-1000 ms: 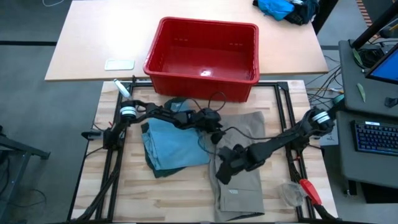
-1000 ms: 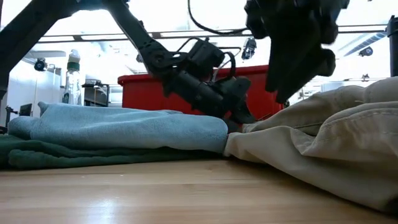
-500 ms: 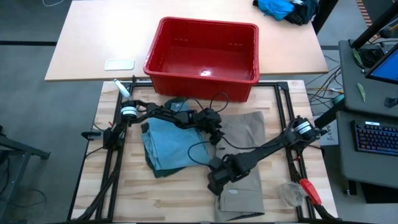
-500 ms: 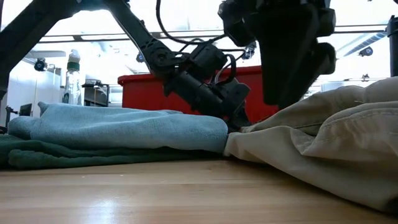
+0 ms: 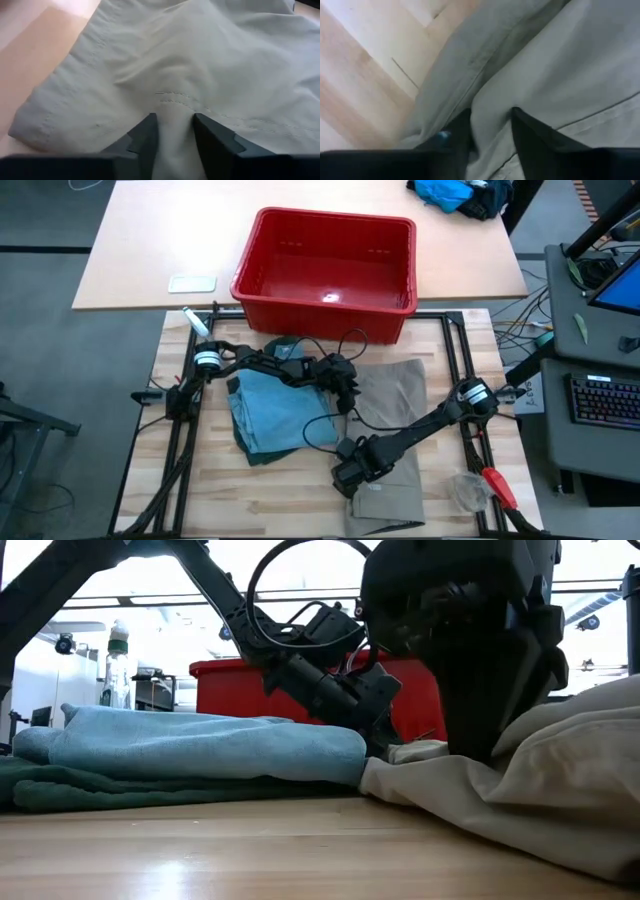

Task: Fold Laundry from Bin
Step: Fold the light brown shorts

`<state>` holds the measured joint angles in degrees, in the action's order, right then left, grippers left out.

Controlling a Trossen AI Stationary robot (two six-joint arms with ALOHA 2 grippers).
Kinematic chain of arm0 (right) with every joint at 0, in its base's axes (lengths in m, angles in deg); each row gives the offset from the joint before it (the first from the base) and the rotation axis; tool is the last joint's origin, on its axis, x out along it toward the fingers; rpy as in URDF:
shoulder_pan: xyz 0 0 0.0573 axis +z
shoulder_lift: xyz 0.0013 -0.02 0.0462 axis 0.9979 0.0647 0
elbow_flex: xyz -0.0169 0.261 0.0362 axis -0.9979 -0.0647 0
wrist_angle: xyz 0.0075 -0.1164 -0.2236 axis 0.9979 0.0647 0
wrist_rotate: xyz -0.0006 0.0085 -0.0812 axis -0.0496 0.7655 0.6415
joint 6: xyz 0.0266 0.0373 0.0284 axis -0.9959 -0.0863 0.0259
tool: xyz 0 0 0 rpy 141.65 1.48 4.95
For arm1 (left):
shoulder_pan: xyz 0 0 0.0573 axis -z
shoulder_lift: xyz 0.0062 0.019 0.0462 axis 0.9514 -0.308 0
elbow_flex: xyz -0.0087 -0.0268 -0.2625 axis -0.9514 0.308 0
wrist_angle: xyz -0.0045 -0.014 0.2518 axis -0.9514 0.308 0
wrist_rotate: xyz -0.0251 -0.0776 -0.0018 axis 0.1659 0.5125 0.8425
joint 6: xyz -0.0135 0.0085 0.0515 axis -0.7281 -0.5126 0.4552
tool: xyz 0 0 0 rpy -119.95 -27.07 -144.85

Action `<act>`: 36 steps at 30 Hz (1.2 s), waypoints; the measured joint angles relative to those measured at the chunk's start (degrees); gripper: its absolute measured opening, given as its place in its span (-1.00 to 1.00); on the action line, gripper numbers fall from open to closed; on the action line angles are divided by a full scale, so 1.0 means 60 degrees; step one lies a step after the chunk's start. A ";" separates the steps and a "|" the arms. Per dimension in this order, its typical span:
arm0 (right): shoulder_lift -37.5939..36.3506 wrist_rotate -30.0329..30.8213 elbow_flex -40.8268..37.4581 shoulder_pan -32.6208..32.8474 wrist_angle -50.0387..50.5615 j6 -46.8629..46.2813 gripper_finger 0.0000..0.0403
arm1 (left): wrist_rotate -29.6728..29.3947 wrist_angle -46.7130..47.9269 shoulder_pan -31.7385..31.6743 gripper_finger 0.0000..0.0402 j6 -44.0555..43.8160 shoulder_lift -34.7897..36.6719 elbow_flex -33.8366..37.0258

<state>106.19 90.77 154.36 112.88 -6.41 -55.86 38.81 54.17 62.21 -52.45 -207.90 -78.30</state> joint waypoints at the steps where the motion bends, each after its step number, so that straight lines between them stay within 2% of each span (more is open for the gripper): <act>1: 0.0000 0.0065 0.0002 0.0009 0.0000 0.0007 -0.46 | -0.0019 -0.0047 0.0000 -0.48 0.0061 0.0000 0.0002; 4: -0.0109 0.0168 -0.0003 0.0071 0.0040 0.0075 -0.81 | -0.0463 -0.0152 0.0006 -0.70 0.0223 0.0000 0.0004; 6: -0.0227 0.0294 -0.0004 0.0123 0.0063 0.0110 -0.90 | -0.0781 -0.0218 0.0015 -0.84 0.0269 0.0000 0.0004; 9: -0.0437 0.0373 -0.0006 0.0214 0.0208 0.0002 -0.94 | -0.0932 -0.0369 0.0008 -0.97 0.0414 0.0002 0.0004; 25: -0.0890 0.0102 -0.0007 0.0656 0.0250 0.0056 -0.95 | -0.1021 -0.0004 -0.0029 -0.99 0.1209 0.0900 0.0004; 33: -0.0885 0.0394 -0.0033 0.0655 -0.0042 0.0696 -0.95 | -0.1038 0.1168 -0.0025 -0.99 0.1433 0.1618 0.0004; 36: -0.0885 0.0658 -0.0034 0.0705 -0.0119 0.0933 -0.95 | -0.1397 0.1694 0.0041 -0.99 0.1516 0.1886 0.0089</act>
<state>100.88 94.72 154.16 117.11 -7.12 -50.26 30.43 64.34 62.46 -43.36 -196.59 -77.77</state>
